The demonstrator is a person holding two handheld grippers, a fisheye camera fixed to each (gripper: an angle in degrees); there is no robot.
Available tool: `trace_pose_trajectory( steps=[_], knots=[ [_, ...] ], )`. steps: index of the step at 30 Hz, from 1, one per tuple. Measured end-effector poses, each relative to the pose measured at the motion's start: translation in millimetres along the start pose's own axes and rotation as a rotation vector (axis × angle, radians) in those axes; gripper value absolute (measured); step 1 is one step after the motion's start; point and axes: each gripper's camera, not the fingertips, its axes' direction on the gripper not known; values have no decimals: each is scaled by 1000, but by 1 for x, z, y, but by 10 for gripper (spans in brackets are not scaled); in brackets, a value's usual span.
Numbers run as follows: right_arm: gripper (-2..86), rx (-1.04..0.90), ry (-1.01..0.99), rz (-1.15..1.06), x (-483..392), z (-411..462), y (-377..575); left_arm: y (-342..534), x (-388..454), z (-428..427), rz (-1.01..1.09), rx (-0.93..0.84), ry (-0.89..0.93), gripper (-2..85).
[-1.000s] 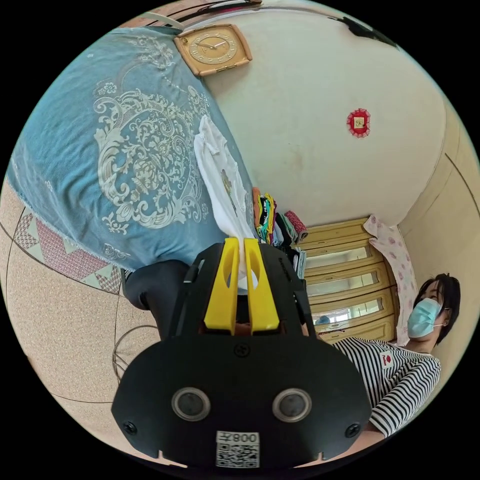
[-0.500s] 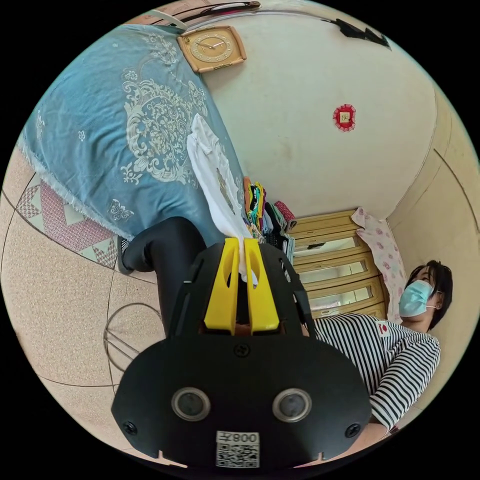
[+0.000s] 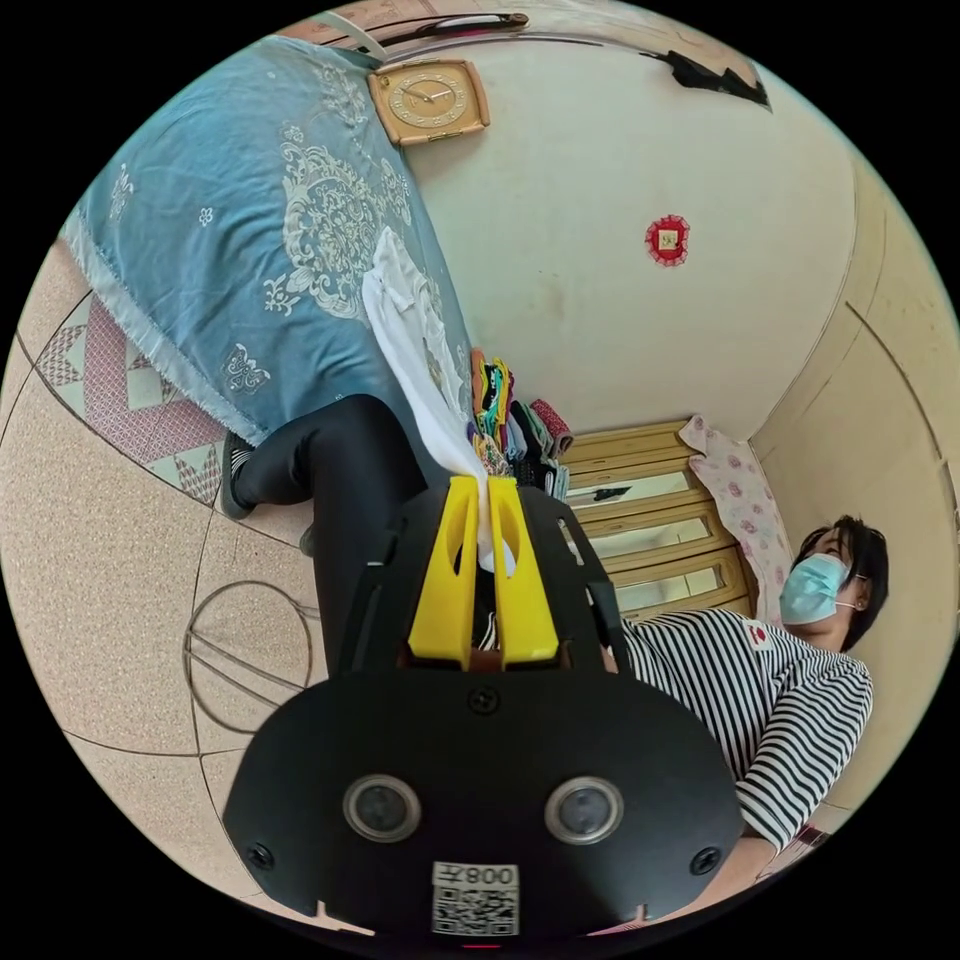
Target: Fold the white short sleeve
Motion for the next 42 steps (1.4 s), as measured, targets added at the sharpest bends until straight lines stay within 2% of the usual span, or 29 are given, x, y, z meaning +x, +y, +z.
trace_pose_trajectory(
  steps=[13, 21, 31, 42],
  knots=[
    [9, 121, -18, -55, -29, -43, -55, -103, 16, 48, 65, 11, 30, 22],
    [9, 169, -19, -83, -51, -78, -126, -215, 16, 101, 94, 25, 44, 22],
    [10, 226, 21, -103, -75, -122, -282, -394, 3, 197, 141, 24, 17, 21],
    [11, 236, 62, -27, -59, -141, -484, -611, -72, 328, 102, 15, -59, 21]
  ],
)
